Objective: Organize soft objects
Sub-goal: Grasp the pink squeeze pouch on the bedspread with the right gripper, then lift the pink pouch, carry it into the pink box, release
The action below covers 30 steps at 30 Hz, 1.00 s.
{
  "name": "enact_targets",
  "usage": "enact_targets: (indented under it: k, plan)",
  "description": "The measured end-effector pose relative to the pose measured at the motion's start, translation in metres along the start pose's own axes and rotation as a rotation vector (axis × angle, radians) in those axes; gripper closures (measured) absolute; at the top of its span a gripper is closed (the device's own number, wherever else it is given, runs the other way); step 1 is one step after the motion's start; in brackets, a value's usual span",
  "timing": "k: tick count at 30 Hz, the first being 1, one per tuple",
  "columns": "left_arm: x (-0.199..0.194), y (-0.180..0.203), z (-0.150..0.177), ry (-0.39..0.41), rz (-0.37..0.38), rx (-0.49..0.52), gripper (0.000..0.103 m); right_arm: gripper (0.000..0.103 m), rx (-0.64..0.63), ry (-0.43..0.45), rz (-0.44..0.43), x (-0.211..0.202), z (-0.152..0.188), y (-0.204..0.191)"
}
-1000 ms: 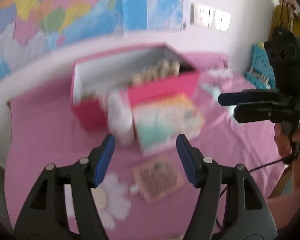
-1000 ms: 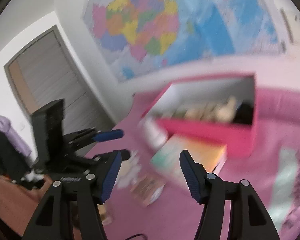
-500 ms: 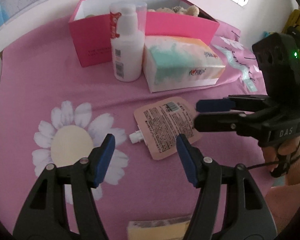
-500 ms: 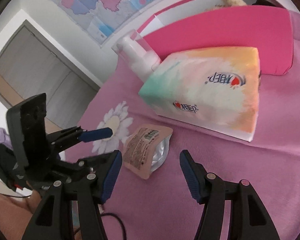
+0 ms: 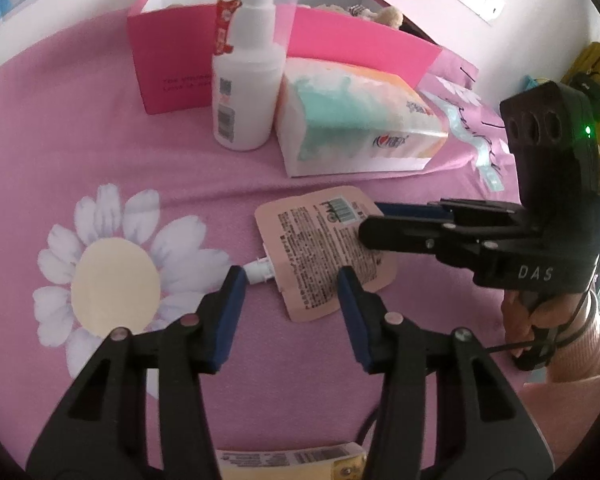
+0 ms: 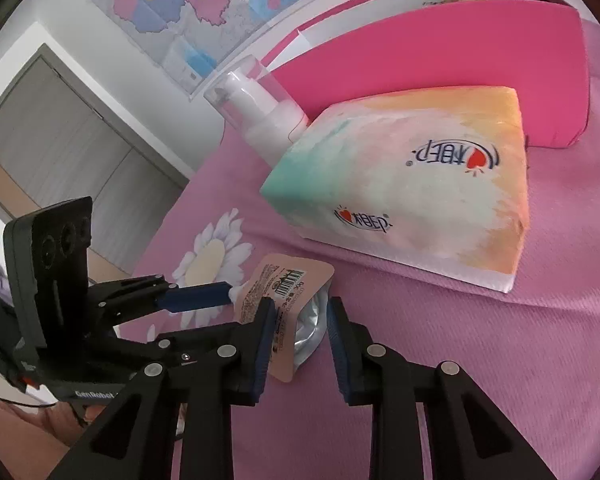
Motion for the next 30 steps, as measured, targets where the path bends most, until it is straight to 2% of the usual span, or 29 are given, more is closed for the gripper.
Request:
enact_targets:
  k: [15,30]
  plan:
    - [-0.012,0.031,-0.012,0.060,0.004,0.040,0.053,0.077,0.024,0.061,-0.008,-0.031,0.013,0.003]
    - [-0.044,0.045,-0.034,0.157,-0.023,0.082,0.053,0.077,-0.053,0.173,-0.002,-0.073,0.001,-0.019]
Point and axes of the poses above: each gripper's, at about its wrist camera, not at the fingertips, and x roughly the way its jaws point, y to its right, z to its underside, the point moved 1 cm from there along x, roughly the way its jaws point, and after that the axes turned 11 degrees about x, right-handed, at the moved point
